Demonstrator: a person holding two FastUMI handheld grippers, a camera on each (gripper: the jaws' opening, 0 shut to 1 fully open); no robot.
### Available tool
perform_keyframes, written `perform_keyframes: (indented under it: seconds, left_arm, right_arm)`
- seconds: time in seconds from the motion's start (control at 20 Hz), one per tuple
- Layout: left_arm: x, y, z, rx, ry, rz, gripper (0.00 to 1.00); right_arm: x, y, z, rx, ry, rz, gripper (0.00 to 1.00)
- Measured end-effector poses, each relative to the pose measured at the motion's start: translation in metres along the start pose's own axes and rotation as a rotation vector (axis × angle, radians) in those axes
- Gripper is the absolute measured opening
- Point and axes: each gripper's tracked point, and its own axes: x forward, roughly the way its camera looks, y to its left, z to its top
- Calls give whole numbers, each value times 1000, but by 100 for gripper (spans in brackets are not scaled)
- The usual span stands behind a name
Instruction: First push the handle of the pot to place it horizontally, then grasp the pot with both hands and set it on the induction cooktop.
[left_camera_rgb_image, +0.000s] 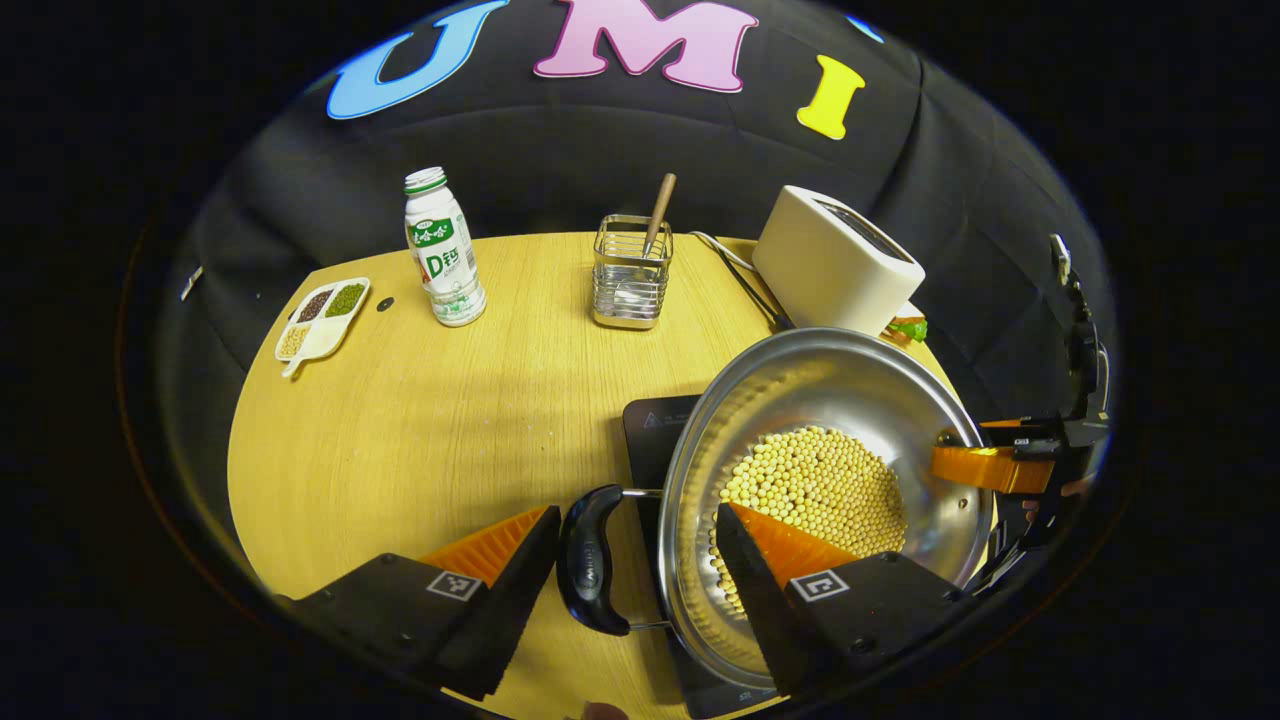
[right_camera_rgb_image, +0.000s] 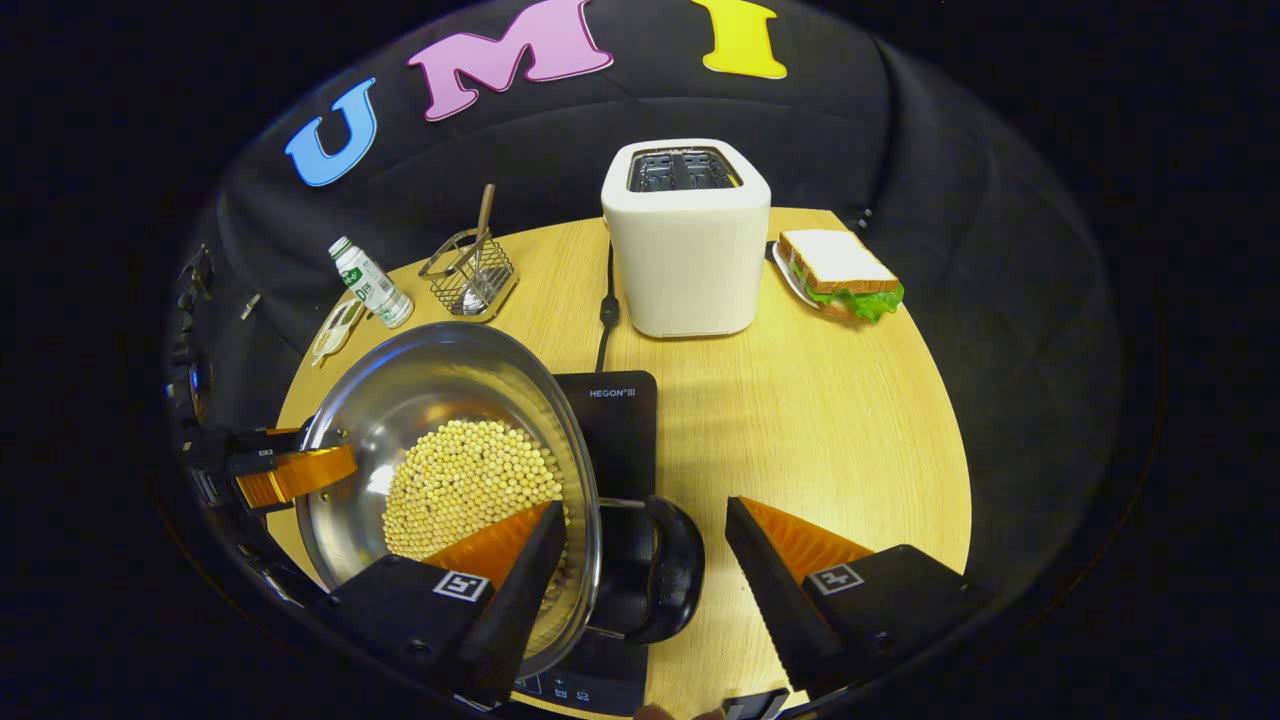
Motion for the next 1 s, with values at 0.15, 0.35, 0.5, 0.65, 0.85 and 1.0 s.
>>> perform_keyframes:
  seconds: [0.15,0.35,0.5,0.65,0.85,1.0]
  left_arm:
    - [-8,-2,3,-11,-12,2,96]
    - [-31,-4,8,0,-56,15,96]
    - [-60,-6,17,31,-138,42,96]
    - [-95,-12,31,8,-244,47,96]
    - [-148,-22,41,-55,-389,47,96]
    - [-186,-21,44,-80,-472,58,95]
  right_arm:
    - [-9,1,4,4,-27,-7,99]
    - [-31,10,9,-2,-100,-22,99]
    - [-56,17,20,0,-179,-36,99]
    - [-91,20,37,-4,-282,-58,99]
    - [-152,32,63,-55,-451,-93,99]
    - [-198,42,79,-61,-564,-96,99]
